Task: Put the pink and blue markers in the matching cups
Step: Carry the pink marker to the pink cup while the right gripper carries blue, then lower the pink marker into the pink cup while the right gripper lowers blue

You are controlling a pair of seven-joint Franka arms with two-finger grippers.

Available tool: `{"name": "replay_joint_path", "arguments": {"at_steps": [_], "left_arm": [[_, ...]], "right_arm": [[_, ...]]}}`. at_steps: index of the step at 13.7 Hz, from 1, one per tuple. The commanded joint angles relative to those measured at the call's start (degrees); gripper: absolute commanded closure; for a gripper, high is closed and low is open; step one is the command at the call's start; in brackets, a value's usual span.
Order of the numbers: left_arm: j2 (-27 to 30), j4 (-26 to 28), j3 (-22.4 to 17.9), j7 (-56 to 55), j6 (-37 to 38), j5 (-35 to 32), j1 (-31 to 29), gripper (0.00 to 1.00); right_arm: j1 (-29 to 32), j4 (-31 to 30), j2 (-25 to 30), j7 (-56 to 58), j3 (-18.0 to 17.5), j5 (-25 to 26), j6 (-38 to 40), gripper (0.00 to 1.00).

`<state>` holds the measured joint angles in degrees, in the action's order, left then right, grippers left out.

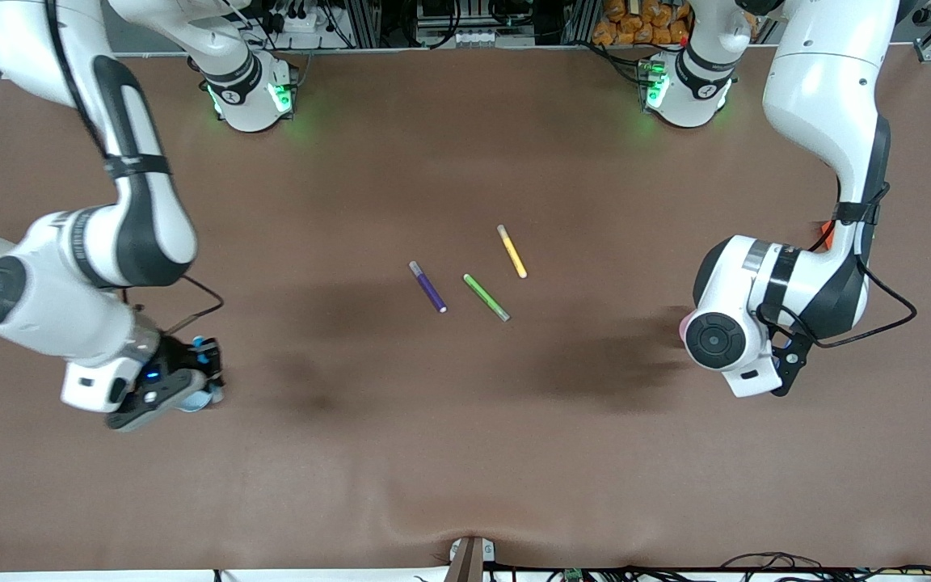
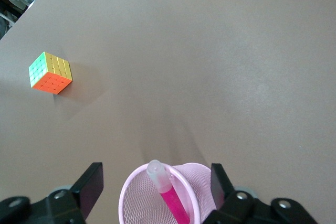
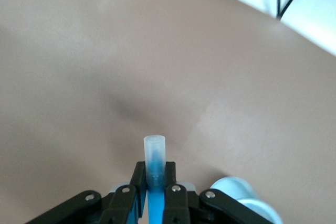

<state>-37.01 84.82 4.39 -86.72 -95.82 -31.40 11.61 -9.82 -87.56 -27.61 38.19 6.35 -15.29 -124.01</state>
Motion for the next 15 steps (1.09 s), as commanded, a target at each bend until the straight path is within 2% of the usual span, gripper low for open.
{"name": "replay_joint_path", "arguments": {"at_steps": [1,5,8,11,15], "left_arm": [[-0.3,-1.1,0.0,0.1,0.5,-0.5,0.3,0.0],[0.0,-1.1,0.2,-0.2,0.5,-0.2,0.3,0.0],[0.0,-1.8,0.1,-0.5,0.5,1.2,0.3,0.0],[0.2,-2.5,0.1,-0.5,0.6,1.9,0.6,0.0],[0.7,-3.3,0.1,-0.1,1.1,2.7,0.8,0.0]], "right_arm": [[1.5,-3.0,3.1,5.8,-1.0,-2.7,-1.9,1.0],[0.4,-7.7,6.2,6.5,-1.2,-2.7,-5.9,1.0],[0.9,-8.0,6.5,12.2,-1.2,-3.3,-6.2,1.0],[0.7,-12.2,8.5,15.9,-1.2,-5.4,-8.3,1.0],[0.8,-12.6,9.2,18.3,-1.2,-5.5,-9.3,1.0]]}}
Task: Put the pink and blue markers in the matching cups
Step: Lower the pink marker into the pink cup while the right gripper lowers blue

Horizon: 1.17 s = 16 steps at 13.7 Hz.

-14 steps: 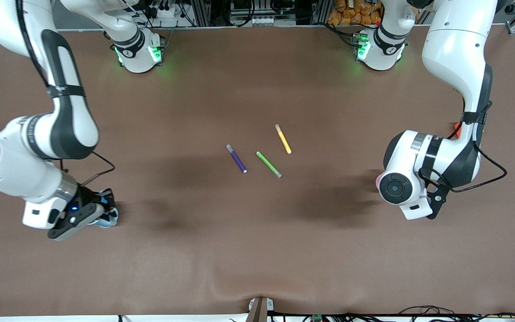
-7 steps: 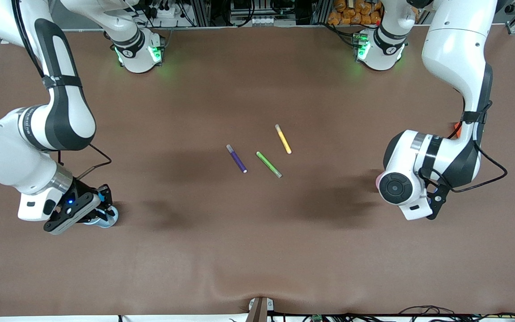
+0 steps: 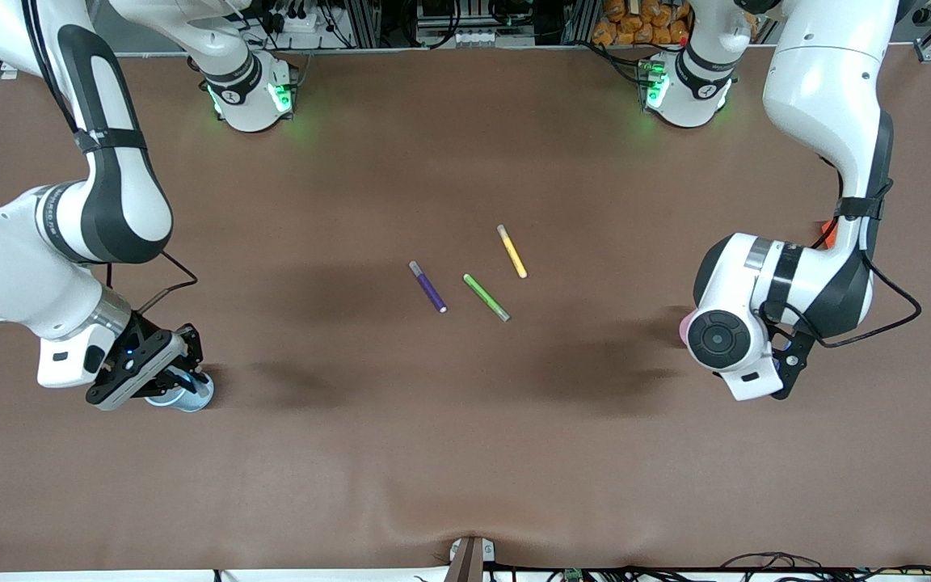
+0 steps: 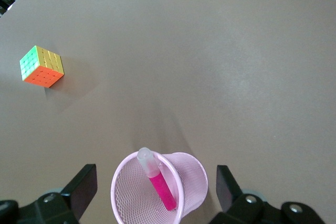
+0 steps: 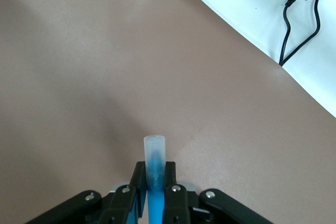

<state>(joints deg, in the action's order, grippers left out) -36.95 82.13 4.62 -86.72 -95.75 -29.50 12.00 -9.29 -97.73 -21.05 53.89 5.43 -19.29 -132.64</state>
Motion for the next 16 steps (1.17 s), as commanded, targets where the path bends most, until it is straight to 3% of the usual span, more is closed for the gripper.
{"name": "replay_joint_path", "arguments": {"at_steps": [1,9,16], "left_arm": [[0.8,-0.6,-0.1,-0.1,1.0,0.9,0.4,0.0],[1.7,-2.5,1.4,0.2,2.6,2.5,0.4,0.0],[4.6,-2.4,1.4,3.0,2.8,4.6,0.2,0.0]], "right_arm": [[0.4,-2.5,3.1,4.0,-0.3,-1.6,-0.6,1.0],[2.0,-2.5,3.7,15.7,-0.2,-14.3,0.9,1.0],[6.2,-2.4,3.0,30.1,-0.2,-31.2,7.5,1.0]]}}
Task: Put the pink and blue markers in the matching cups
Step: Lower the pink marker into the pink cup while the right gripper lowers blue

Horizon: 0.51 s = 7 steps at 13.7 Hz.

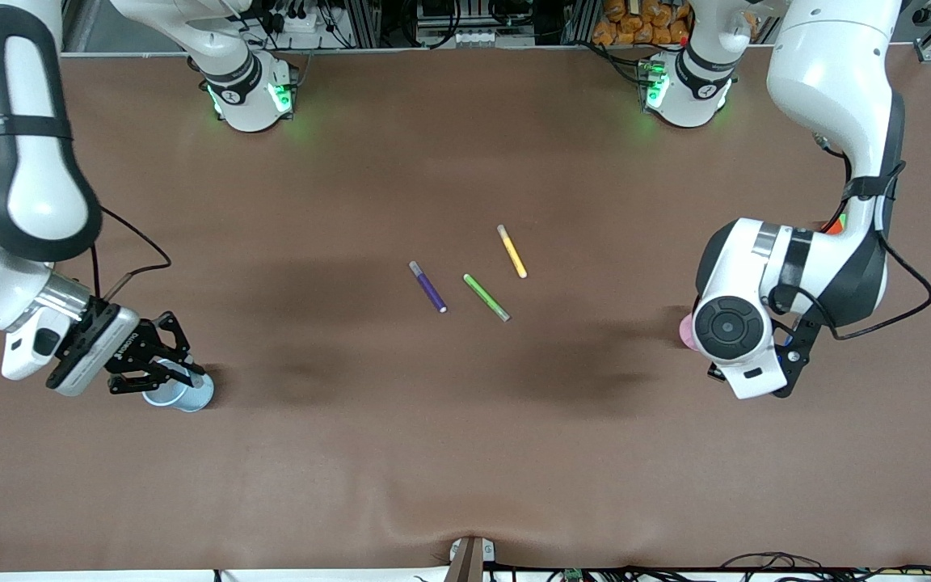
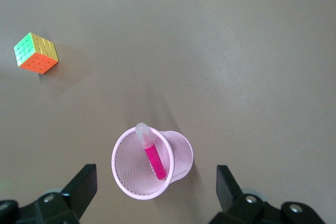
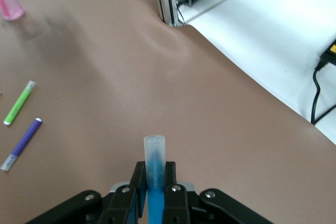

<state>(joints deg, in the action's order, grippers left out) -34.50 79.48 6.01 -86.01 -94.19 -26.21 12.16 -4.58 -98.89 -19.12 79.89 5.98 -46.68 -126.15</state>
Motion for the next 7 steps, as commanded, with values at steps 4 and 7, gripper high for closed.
{"name": "replay_joint_path", "arguments": {"at_steps": [4,7], "left_arm": [[3.6,0.1,0.0,4.7,1.2,3.5,-0.5,0.0],[6.0,0.2,0.1,5.3,1.2,5.7,-0.3,0.0]], "right_arm": [[2.6,-0.9,1.1,12.9,-0.8,-10.1,2.7,1.0],[4.7,-0.7,0.9,20.5,-0.8,-12.3,2.9,1.0]]}}
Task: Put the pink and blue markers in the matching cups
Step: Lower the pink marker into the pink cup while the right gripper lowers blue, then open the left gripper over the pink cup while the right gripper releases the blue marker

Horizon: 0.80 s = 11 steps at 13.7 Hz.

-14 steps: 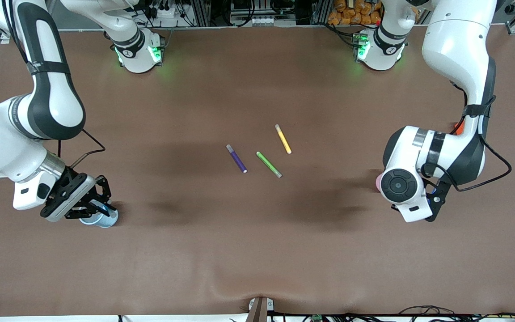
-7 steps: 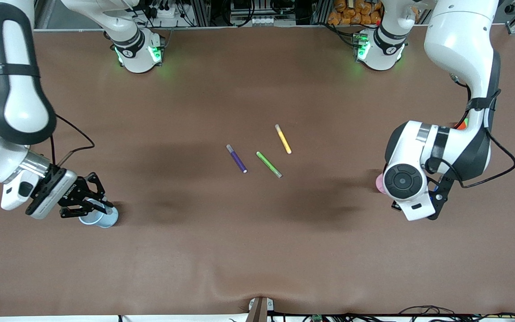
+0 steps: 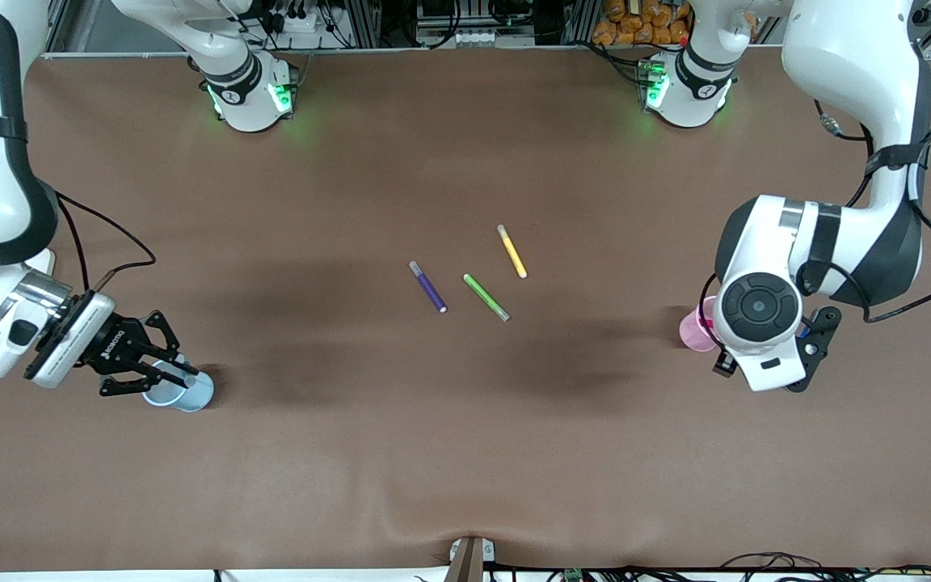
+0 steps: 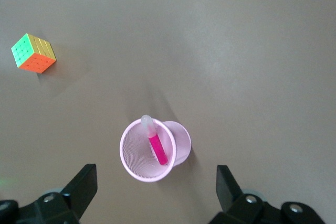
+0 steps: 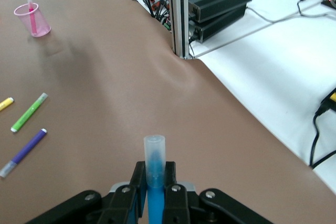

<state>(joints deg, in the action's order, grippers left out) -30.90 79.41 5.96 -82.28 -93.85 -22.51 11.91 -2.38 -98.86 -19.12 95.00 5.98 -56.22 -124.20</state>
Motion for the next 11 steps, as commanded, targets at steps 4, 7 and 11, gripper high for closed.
{"name": "replay_joint_path", "arguments": {"at_steps": [4,7,11], "left_arm": [[5.5,0.6,0.0,6.6,0.9,5.8,-0.3,0.0],[7.8,0.7,-0.2,14.2,2.9,10.2,-1.4,0.0],[11.3,0.7,-0.2,26.1,4.6,13.2,-4.2,0.0]], "right_arm": [[6.2,-0.6,-1.1,15.4,-0.7,-6.4,5.3,1.0],[8.1,-0.7,-2.5,19.5,-0.7,-6.8,5.4,1.0],[8.6,-0.6,-5.1,21.7,-0.7,-7.4,6.2,1.0]]}}
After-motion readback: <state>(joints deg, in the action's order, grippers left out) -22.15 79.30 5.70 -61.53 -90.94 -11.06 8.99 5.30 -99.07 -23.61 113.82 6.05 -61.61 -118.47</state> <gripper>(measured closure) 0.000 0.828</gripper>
